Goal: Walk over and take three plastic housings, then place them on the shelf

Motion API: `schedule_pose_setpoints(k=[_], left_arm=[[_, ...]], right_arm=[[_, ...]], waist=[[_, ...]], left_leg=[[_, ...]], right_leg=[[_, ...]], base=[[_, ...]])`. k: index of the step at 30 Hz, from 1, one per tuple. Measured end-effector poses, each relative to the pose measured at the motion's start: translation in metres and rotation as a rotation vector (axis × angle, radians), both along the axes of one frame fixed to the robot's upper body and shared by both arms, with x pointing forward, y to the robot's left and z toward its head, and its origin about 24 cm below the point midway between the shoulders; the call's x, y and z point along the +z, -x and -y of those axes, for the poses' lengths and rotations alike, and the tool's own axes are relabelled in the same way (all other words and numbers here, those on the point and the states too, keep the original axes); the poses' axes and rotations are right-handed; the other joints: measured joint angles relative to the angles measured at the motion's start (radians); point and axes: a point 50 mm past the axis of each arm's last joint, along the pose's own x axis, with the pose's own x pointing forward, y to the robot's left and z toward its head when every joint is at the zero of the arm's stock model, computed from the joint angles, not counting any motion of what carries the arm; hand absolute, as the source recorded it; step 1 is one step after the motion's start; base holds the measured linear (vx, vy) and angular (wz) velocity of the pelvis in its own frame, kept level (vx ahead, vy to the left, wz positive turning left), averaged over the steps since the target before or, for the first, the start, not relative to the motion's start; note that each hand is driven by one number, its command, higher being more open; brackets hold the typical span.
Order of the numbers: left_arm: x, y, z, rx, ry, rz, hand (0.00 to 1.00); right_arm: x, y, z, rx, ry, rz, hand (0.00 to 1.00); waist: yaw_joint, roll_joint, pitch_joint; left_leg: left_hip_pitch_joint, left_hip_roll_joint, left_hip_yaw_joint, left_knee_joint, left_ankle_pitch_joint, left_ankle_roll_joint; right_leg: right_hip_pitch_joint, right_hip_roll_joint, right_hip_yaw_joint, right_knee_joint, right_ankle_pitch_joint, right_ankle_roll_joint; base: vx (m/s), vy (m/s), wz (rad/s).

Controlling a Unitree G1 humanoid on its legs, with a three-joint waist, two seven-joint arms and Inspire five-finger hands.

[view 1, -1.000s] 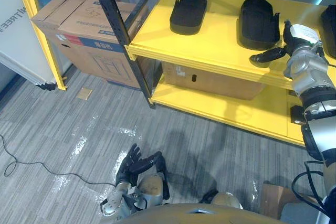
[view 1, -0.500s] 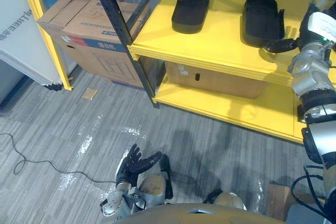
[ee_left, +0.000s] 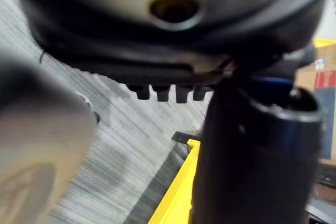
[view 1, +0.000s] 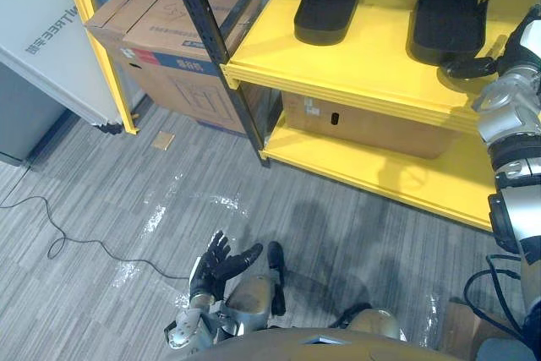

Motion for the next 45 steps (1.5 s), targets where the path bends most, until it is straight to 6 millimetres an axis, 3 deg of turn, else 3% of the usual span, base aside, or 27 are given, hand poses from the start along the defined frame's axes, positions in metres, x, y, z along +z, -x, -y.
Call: schedule_pose_setpoints(k=[5, 11, 21, 24, 26, 29, 32, 35, 41, 45], left_arm=[[0.000, -0.001, 0.000, 0.000, 0.001, 0.002, 1.00], [0.005, -0.005, 0.001, -0.002, 0.004, 0.032, 1.00], [0.005, -0.005, 0.001, 0.000, 0.003, 0.031, 1.00], [0.005, -0.004, -0.001, 0.016, -0.007, 0.023, 1.00], [0.005, -0.004, -0.002, 0.026, -0.013, 0.021, 1.00], [0.005, -0.003, -0.009, 0.059, -0.031, 0.015, 1.00], [0.006, -0.004, -0.013, 0.073, -0.041, 0.022, 1.00], [0.006, -0.006, -0.013, 0.081, -0.047, 0.023, 1.00], [0.002, -0.004, -0.012, 0.098, -0.061, -0.014, 1.00], [-0.001, -0.001, -0.011, 0.113, -0.090, -0.040, 1.00]], right_arm=[[0.004, 0.000, -0.001, -0.010, 0.000, 0.029, 1.00], [0.023, -0.001, -0.003, -0.039, -0.021, 0.102, 1.00], [0.026, 0.000, -0.006, 0.008, -0.048, 0.165, 1.00], [0.018, 0.009, -0.014, 0.117, -0.035, 0.252, 1.00], [0.010, 0.019, -0.019, 0.170, -0.029, 0.293, 1.00], [-0.019, 0.034, -0.022, 0.213, -0.143, 0.317, 1.00], [-0.046, 0.044, -0.017, 0.197, -0.214, 0.270, 1.00], [-0.058, 0.049, -0.012, 0.183, -0.262, 0.249, 1.00], [-0.063, 0.051, -0.016, 0.259, -0.460, 0.336, 1.00], [-0.076, 0.073, -0.038, 0.380, -0.613, 0.497, 1.00]], waist=[[0.009, -0.001, 0.012], [0.008, 0.005, 0.045], [-0.002, 0.003, 0.047], [-0.010, -0.006, 0.044], [-0.034, -0.019, 0.043], [-0.070, -0.061, 0.013], [-0.091, -0.086, -0.006], [-0.099, -0.087, -0.022], [-0.110, -0.081, -0.066], [-0.115, -0.083, -0.087]], left_leg=[[0.000, -0.002, -0.001, 0.001, 0.001, 0.000], [-0.003, -0.001, -0.001, 0.001, 0.005, -0.001], [0.013, 0.010, 0.023, 0.000, 0.000, -0.007], [0.040, 0.031, 0.054, -0.001, -0.015, -0.019], [0.054, 0.042, 0.074, -0.002, -0.024, -0.021], [0.060, 0.047, 0.103, 0.000, -0.036, -0.024], [0.079, 0.055, 0.138, 0.001, -0.043, -0.021], [0.096, 0.064, 0.157, 0.000, -0.058, -0.027], [0.108, 0.081, 0.160, 0.000, -0.063, -0.029], [0.112, 0.080, 0.161, 0.001, -0.064, -0.029]], right_leg=[[-0.001, -0.003, 0.000, 0.005, -0.003, 0.000], [-0.008, -0.005, 0.003, 0.010, -0.007, -0.003], [-0.008, 0.014, 0.032, -0.011, -0.001, 0.001], [0.012, 0.052, 0.058, -0.065, 0.023, 0.000], [0.026, 0.075, 0.069, -0.106, 0.043, 0.001], [0.036, 0.096, 0.081, -0.160, 0.070, 0.008], [0.058, 0.125, 0.105, -0.229, 0.112, 0.014], [0.077, 0.147, 0.121, -0.275, 0.134, 0.015], [0.101, 0.176, 0.120, -0.312, 0.149, 0.010], [0.107, 0.177, 0.120, -0.316, 0.150, 0.012]], base=[[0.03, -0.042, 0.01], [0.03, -0.041, -0.01], [0.03, -0.048, -0.08], [0.03, -0.049, -0.34], [0.04, -0.025, -0.29], [0.08, -0.019, -0.23], [0.08, 0.001, -0.30], [0.00, 0.024, -0.23], [-0.01, 0.005, -0.03], [0.01, -0.001, 0.00]])
